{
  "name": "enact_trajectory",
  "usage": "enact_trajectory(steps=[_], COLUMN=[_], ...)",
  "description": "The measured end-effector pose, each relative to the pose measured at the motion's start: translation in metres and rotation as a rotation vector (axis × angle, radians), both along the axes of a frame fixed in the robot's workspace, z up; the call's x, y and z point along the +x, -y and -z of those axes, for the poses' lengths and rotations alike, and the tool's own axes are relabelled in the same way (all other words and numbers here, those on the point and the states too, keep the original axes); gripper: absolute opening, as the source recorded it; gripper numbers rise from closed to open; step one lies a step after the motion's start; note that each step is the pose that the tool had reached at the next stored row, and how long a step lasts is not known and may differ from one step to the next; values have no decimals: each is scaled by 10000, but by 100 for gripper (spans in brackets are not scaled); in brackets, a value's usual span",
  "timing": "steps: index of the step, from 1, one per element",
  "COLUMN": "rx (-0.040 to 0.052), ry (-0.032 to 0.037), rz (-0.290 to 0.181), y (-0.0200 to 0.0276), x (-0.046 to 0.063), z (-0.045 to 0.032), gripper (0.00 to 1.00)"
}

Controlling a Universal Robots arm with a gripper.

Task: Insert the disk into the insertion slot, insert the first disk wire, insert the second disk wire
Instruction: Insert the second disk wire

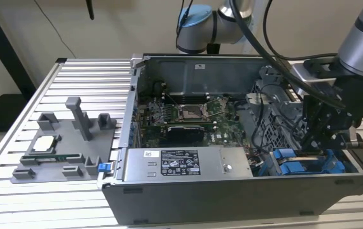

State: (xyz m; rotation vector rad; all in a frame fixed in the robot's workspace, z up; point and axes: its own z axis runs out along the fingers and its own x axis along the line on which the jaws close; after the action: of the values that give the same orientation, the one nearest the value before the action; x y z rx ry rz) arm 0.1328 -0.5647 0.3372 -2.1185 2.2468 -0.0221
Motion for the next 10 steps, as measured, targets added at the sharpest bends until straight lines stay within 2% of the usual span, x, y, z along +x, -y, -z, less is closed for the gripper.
enact_trajectory(steps=[4,5,8,10], rx=[-1,3,-4,-9], ry=[0,0,1,0], rz=[0,0,-1,-1], y=[0,0,0,0], x=[0,0,0,0], z=[5,8,9,-25], gripper=[0,100,100,100])
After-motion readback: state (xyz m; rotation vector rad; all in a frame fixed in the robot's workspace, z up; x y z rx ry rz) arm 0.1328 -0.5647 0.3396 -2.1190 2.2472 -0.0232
